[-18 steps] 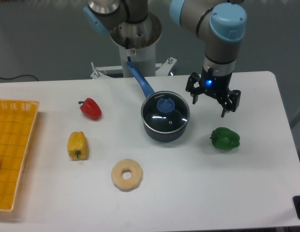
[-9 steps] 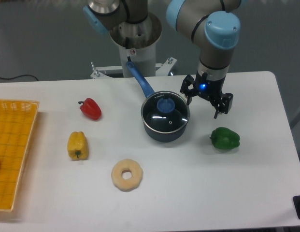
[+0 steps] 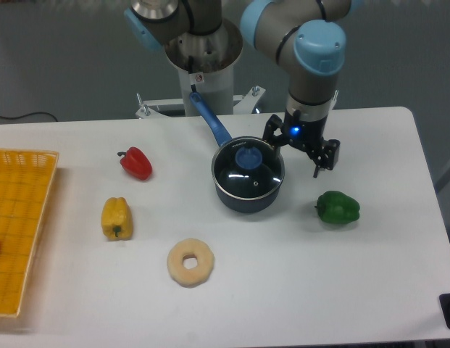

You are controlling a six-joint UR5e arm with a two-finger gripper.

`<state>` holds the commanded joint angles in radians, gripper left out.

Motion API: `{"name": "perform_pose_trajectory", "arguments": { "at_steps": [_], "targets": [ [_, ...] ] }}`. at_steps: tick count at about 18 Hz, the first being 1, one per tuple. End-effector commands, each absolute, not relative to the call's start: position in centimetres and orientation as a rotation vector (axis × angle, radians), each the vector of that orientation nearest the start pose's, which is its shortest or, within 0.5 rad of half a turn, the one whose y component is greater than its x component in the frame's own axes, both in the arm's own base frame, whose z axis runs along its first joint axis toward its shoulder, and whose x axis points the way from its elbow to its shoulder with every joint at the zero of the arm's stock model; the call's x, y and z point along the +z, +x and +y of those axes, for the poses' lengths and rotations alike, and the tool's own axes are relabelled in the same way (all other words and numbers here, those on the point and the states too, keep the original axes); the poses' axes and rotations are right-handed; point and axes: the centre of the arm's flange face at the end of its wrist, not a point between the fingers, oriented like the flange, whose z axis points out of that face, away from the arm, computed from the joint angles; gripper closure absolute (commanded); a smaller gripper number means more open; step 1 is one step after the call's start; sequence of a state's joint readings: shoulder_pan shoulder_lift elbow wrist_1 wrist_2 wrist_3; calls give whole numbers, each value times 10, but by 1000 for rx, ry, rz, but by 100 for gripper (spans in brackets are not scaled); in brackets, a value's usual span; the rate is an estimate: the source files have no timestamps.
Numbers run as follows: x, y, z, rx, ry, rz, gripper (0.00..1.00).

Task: Open the lid
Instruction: 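Lower the gripper over the glass lid's blue knob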

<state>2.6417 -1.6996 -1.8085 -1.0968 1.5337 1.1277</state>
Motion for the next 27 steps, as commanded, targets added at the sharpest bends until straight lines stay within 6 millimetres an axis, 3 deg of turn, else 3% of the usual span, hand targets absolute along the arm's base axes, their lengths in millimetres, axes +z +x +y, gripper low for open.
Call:
{"name": "perform_pose_trajectory", "arguments": {
  "at_steps": [6, 13, 22, 27],
  "targets": [
    [326, -378, 387, 122, -3169, 75, 0],
    [306, -357, 376, 55, -3195, 73, 0],
    [311, -359, 375, 45, -3182, 71, 0],
    [315, -340, 378, 37, -3164, 85, 0]
  ]
}}
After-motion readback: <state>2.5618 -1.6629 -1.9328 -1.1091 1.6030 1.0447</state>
